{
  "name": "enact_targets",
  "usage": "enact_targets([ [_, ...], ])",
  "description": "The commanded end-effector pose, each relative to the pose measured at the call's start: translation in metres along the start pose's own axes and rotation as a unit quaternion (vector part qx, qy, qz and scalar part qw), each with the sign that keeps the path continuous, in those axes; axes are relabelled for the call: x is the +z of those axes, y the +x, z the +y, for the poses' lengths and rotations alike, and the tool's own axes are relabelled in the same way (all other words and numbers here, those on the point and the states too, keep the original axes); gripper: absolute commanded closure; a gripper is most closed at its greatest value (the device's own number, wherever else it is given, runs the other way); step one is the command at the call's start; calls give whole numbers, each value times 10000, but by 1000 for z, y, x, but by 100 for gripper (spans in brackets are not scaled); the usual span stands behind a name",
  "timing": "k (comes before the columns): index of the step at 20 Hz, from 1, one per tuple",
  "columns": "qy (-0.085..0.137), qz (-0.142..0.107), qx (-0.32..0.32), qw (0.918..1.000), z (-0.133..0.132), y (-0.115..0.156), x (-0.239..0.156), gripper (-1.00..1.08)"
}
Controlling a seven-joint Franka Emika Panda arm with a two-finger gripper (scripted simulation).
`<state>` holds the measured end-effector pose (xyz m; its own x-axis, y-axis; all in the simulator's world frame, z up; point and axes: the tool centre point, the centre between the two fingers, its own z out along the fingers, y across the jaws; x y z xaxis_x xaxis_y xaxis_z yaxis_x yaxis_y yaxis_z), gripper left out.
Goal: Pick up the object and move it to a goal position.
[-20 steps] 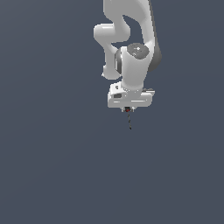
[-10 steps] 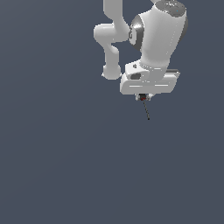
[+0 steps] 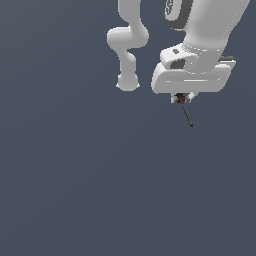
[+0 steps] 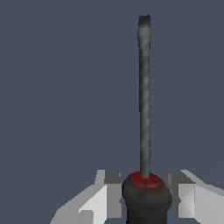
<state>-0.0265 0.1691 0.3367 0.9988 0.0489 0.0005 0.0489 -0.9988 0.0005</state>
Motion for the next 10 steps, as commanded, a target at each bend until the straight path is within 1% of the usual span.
enact_targets([
  [1,3,-2,3,10000,-5,3,-11,108],
  [10,3,-2,3,10000,-12,8,-23,108],
])
